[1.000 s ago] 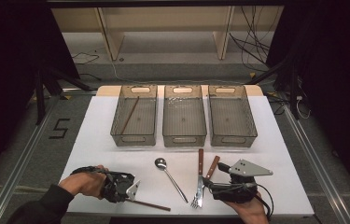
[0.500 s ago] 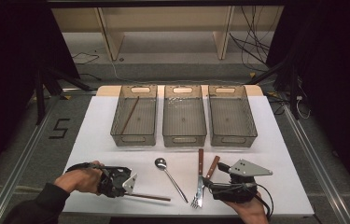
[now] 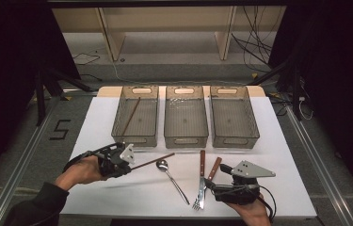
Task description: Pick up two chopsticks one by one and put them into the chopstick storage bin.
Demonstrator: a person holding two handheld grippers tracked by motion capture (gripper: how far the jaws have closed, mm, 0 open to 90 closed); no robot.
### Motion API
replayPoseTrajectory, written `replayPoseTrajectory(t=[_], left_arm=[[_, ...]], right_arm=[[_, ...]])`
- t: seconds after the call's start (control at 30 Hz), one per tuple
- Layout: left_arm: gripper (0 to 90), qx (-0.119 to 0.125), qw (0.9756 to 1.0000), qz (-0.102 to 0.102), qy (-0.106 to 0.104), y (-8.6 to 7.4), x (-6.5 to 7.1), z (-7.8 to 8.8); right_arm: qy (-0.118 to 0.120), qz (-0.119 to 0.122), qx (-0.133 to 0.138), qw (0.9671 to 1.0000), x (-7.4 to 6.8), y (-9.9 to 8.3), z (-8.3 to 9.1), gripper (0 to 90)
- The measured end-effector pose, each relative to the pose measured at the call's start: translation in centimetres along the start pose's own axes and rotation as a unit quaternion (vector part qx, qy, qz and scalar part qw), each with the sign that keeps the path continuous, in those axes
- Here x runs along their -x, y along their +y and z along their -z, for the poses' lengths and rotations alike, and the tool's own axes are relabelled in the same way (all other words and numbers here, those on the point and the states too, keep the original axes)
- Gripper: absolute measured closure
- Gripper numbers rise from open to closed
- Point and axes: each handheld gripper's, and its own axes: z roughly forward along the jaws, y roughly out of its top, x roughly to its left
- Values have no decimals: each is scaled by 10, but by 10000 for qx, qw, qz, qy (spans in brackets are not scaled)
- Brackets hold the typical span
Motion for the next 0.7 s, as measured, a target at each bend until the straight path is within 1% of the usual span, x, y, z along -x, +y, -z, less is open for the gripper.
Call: replayPoseTrajectory(t=[0.07,0.13,0.17,0.2,0.27,0.3,0.33,0.4,0.5,0.57,0.63,0.7], left_arm=[[854,160,9994,315,32,2,-6,4],[854,324,9977,594,55,4,-13,8],[854,371,9970,677,70,4,-17,10],[854,421,9957,822,117,5,-20,12],[854,476,9938,994,136,6,-27,15],[854,564,9917,1145,124,7,-31,16],[855,625,9902,1243,127,8,-35,18],[855,722,9872,1416,127,9,-43,21],[854,794,9844,1558,166,12,-53,24],[854,887,9817,1679,161,14,-59,26],[854,927,9794,1783,204,15,-66,28],[854,1014,9763,1902,198,17,-72,29]], right_arm=[[-1,14,2,10000,0,0,0,257],[3,11,1,10000,0,0,0,258],[3,11,0,10000,0,0,-1,257],[7,10,-1,10000,0,0,-1,257],[12,5,4,10000,0,-1,-1,258],[8,4,-1,10000,0,-1,-1,257],[8,7,0,10000,0,-1,-1,257],[11,1,-15,10000,0,-1,-1,257],[7,3,-11,10000,0,-1,-1,258],[8,9,0,10000,0,-1,-1,258],[7,-1,-12,10000,1,-1,-1,258],[17,-7,-25,10000,0,-1,-1,257]])
